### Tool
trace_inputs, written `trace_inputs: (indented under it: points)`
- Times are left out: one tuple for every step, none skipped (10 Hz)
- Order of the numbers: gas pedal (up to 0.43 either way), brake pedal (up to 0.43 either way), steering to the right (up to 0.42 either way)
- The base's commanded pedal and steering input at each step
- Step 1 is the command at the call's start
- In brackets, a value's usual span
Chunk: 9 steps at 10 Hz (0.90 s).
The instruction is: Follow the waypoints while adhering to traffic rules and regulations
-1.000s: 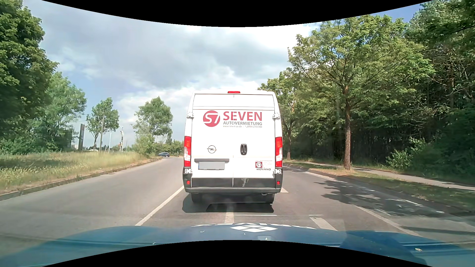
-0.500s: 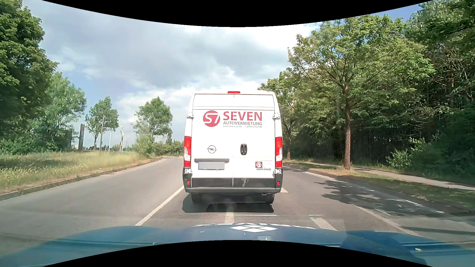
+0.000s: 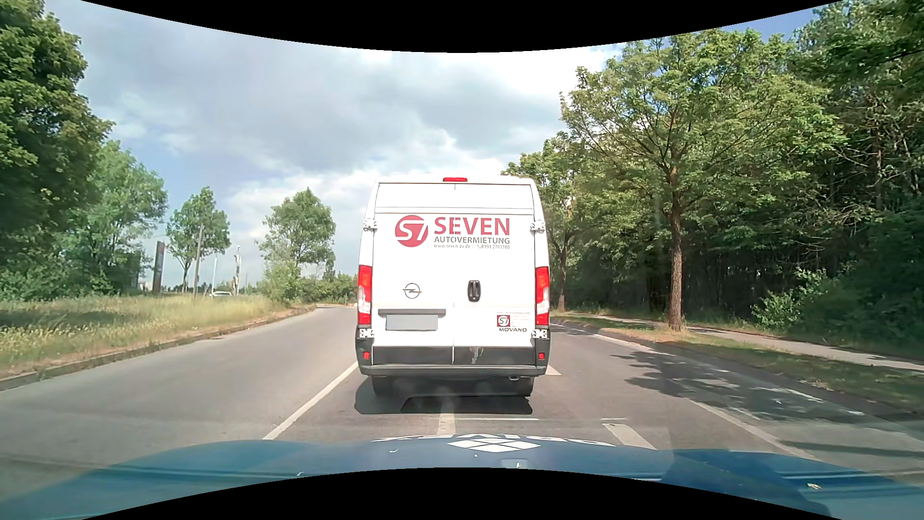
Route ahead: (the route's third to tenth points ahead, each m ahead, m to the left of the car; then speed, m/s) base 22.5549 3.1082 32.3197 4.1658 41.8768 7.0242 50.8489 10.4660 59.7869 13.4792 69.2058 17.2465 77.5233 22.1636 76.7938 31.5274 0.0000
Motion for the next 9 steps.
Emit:
trace_inputs:
  points:
    - [0.000, 0.256, -0.020]
    - [0.000, 0.256, -0.020]
    - [0.000, 0.262, -0.020]
    - [0.000, 0.262, -0.020]
    - [0.000, 0.262, -0.020]
    - [0.000, 0.262, -0.020]
    - [0.000, 0.262, -0.020]
    - [0.000, 0.262, -0.020]
    - [0.000, 0.262, -0.020]
